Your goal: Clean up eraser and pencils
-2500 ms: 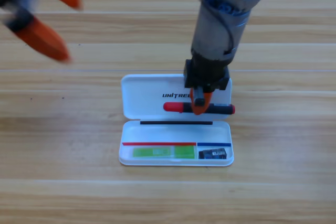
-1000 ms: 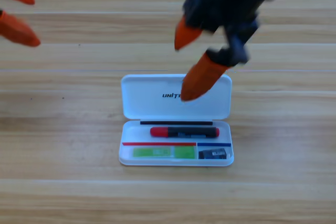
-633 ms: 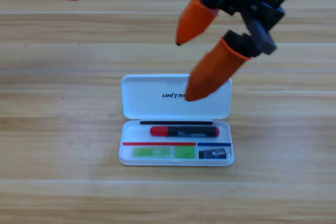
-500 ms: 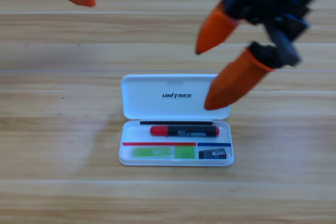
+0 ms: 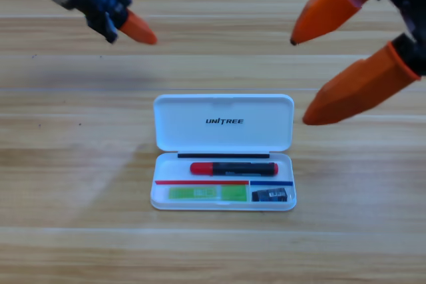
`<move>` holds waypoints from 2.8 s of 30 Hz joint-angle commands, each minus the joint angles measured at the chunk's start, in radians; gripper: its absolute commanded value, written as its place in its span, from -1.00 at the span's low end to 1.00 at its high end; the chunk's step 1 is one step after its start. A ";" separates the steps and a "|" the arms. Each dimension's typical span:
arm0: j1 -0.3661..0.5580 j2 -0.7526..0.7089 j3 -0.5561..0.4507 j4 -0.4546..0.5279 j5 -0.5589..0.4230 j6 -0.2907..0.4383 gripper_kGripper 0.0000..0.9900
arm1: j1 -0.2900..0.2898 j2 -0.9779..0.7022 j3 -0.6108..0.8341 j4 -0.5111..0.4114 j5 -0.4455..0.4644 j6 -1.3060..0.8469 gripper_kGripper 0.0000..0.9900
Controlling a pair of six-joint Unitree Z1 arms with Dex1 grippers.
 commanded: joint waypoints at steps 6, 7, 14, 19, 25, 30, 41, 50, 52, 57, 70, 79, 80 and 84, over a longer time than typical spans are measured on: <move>-0.113 0.093 0.049 -0.018 0.006 0.047 -1.00 | -0.021 -0.030 0.049 -0.056 0.036 0.017 0.91; -0.116 0.097 0.049 -0.018 0.003 0.048 -1.00 | -0.021 -0.029 0.051 -0.057 0.041 0.017 0.91; -0.136 0.117 0.060 -0.017 -0.021 0.070 -1.00 | -0.021 -0.020 0.059 -0.073 0.050 0.028 0.91; -0.150 0.120 0.083 -0.015 -0.035 0.077 -1.00 | -0.021 -0.018 0.068 -0.080 0.054 0.028 0.91; -0.169 0.093 0.125 0.017 -0.052 0.116 -1.00 | -0.021 -0.017 0.066 -0.084 0.054 0.032 0.91; -0.188 0.045 0.161 0.047 -0.063 0.128 -1.00 | -0.021 -0.015 0.066 -0.084 0.054 0.034 0.91; -0.237 -0.041 0.207 0.083 -0.078 0.133 -1.00 | -0.021 -0.009 0.066 -0.091 0.054 0.038 0.91; -0.245 -0.058 0.281 0.041 -0.063 0.160 -1.00 | -0.021 0.003 0.068 -0.094 0.054 0.040 0.91; -0.245 -0.059 0.300 0.026 -0.057 0.160 -1.00 | -0.021 0.003 0.068 -0.094 0.054 0.040 0.91; -0.248 -0.053 0.347 -0.023 -0.052 0.162 -1.00 | -0.018 0.013 0.069 -0.094 0.056 0.041 0.91; -0.280 -0.021 0.390 -0.083 -0.048 0.157 -1.00 | -0.015 0.022 0.074 -0.099 0.064 0.041 0.91; -0.304 -0.001 0.419 -0.126 -0.040 0.140 -1.00 | -0.013 0.022 0.075 -0.100 0.064 0.041 0.91; -0.306 0.002 0.422 -0.129 -0.037 0.140 -1.00 | -0.013 0.022 0.075 -0.100 0.064 0.041 0.91; -0.315 0.013 0.438 -0.152 -0.029 0.139 -1.00 | -0.012 0.022 0.075 -0.100 0.064 0.041 0.91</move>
